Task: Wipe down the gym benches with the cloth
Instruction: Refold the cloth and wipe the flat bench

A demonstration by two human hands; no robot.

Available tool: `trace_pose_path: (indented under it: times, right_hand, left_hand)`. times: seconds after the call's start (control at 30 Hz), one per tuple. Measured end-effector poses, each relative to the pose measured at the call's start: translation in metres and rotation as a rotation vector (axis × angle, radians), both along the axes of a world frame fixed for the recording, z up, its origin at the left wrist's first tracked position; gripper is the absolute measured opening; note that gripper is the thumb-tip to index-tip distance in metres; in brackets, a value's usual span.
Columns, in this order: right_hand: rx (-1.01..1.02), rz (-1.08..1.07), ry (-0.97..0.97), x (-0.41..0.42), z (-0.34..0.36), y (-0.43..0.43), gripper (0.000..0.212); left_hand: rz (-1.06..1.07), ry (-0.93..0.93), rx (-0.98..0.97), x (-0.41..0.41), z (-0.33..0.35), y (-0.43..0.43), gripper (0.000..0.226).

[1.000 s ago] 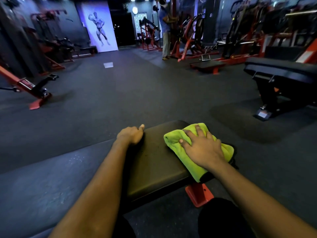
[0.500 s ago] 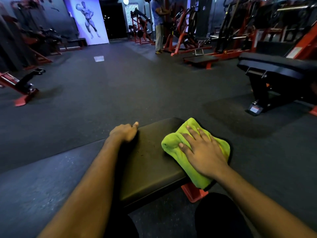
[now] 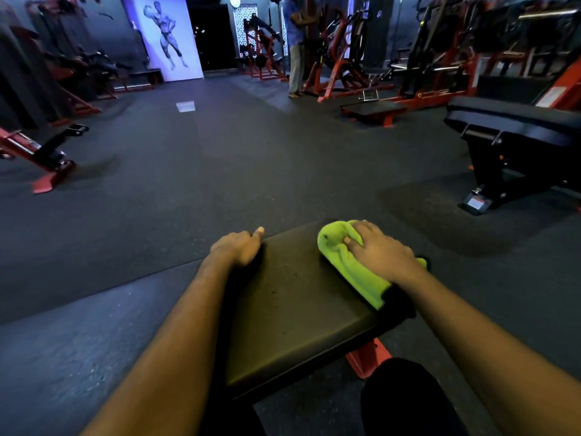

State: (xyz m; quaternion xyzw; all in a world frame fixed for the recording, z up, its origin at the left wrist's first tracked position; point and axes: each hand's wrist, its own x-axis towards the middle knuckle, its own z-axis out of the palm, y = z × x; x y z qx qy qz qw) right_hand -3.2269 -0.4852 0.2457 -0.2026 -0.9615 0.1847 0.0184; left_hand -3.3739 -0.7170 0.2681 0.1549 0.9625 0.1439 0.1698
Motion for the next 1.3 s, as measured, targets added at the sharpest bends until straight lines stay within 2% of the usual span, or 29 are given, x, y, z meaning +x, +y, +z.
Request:
trace_pose_path:
  times: [0.07, 0.13, 0.23, 0.3, 0.43, 0.53, 0.6, 0.67, 0.7, 0.8, 0.9, 0.97, 1.07, 1.17, 1.23, 1.3]
  right_hand:
    - [-0.017, -0.05, -0.075, -0.035, 0.006, -0.002, 0.054]
    - [0.038, 0.02, -0.064, -0.047, 0.004, -0.006, 0.056]
    - [0.14, 0.215, 0.009, -0.012, -0.005, -0.005, 0.058]
    - [0.104, 0.254, 0.072, 0.014, -0.009, 0.001, 0.058]
    - [-0.032, 0.155, -0.032, -0.02, 0.003, 0.01, 0.056]
    - [0.037, 0.08, -0.091, -0.067, 0.004, -0.001, 0.057]
    - [0.142, 0.188, -0.068, -0.067, 0.001, -0.007, 0.062]
    - [0.249, 0.348, -0.003, -0.038, -0.003, -0.006, 0.08]
    - [0.258, 0.411, 0.036, -0.022, -0.005, -0.002, 0.082]
    - [0.136, 0.424, 0.082, -0.019, -0.007, 0.016, 0.059]
    - [0.092, 0.302, -0.001, -0.071, 0.001, 0.007, 0.055]
    - [0.167, 0.271, -0.003, -0.094, 0.001, -0.01, 0.055]
    - [0.274, 0.477, 0.076, -0.074, -0.002, -0.02, 0.057]
    - [0.13, 0.642, 0.181, -0.045, -0.006, 0.004, 0.071]
    - [0.051, 0.549, 0.155, -0.058, -0.003, 0.016, 0.058]
    - [0.073, 0.442, 0.088, -0.089, -0.001, 0.006, 0.044]
  left_hand:
    - [-0.002, -0.02, 0.014, -0.001, 0.0, -0.001, 0.064]
    - [-0.002, -0.037, 0.022, -0.001, -0.001, -0.001, 0.063]
    - [-0.003, -0.027, 0.02, -0.003, -0.002, -0.001, 0.063]
    - [-0.015, -0.023, 0.01, -0.005, -0.002, 0.0, 0.063]
    - [-0.011, -0.045, 0.013, -0.006, -0.002, -0.003, 0.065]
    - [-0.004, -0.058, 0.023, -0.004, -0.001, -0.002, 0.065]
    - [-0.003, -0.057, 0.014, -0.002, -0.001, -0.001, 0.065]
    - [-0.001, -0.047, 0.023, -0.001, -0.001, 0.0, 0.064]
    - [-0.001, -0.046, 0.025, -0.002, -0.002, 0.0, 0.063]
    - [0.006, -0.065, 0.016, -0.004, -0.003, 0.001, 0.064]
    - [0.014, -0.064, 0.02, -0.004, -0.002, 0.0, 0.066]
    - [0.018, -0.046, 0.018, -0.001, -0.001, 0.0, 0.067]
    - [0.028, -0.02, 0.019, 0.002, 0.001, -0.002, 0.068]
    - [0.049, -0.046, 0.074, 0.0, 0.005, -0.008, 0.066]
    - [0.073, -0.038, 0.084, 0.0, 0.004, -0.015, 0.064]
    - [0.119, 0.022, 0.06, 0.001, 0.002, -0.027, 0.063]
